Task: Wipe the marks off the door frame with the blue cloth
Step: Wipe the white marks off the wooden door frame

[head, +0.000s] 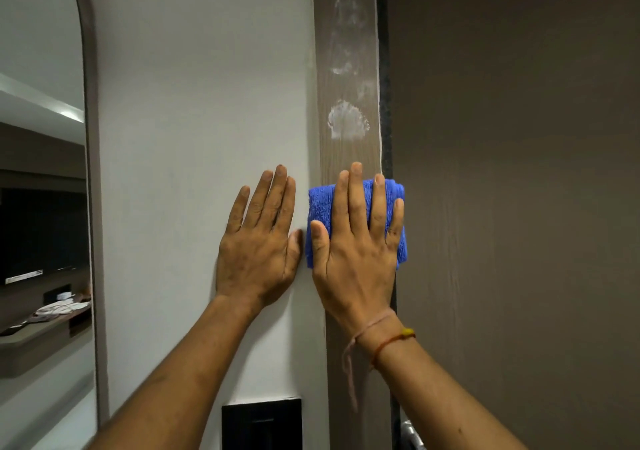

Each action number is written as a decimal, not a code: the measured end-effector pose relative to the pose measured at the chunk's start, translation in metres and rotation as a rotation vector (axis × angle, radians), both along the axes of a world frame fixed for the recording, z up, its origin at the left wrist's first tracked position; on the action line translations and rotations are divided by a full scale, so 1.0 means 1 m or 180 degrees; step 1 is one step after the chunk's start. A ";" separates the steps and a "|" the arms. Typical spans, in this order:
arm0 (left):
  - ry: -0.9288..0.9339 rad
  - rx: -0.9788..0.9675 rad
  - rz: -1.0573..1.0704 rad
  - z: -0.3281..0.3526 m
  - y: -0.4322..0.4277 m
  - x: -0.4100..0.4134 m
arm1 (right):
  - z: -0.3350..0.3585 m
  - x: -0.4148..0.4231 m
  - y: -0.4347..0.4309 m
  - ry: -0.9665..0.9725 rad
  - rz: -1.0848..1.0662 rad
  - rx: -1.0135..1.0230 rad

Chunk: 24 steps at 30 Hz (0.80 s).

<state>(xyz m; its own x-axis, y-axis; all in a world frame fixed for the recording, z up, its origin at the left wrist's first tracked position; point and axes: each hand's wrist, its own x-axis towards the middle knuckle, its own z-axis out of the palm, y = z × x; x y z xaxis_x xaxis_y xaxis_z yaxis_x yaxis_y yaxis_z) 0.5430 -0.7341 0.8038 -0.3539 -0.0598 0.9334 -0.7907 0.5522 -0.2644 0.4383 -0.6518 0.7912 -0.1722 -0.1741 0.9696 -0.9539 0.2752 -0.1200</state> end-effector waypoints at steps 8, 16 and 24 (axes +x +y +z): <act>0.0114 0.0041 -0.0054 0.038 0.001 -0.006 | 0.062 -0.002 -0.004 0.0075 0.0042 -0.0074; 0.0216 0.0036 -0.0079 0.060 0.004 -0.010 | 0.058 -0.011 0.000 0.0418 0.0029 -0.0011; 0.0222 0.0052 -0.0120 0.060 0.005 -0.009 | 0.093 -0.004 -0.007 0.0211 0.0134 -0.0202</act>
<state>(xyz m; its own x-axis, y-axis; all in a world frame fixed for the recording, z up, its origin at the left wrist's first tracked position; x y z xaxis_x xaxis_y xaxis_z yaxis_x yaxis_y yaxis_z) 0.5344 -0.7287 0.8639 -0.2902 -0.0632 0.9549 -0.7855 0.5857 -0.2000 0.4339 -0.6589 0.8838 -0.1011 -0.1175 0.9879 -0.9709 0.2284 -0.0722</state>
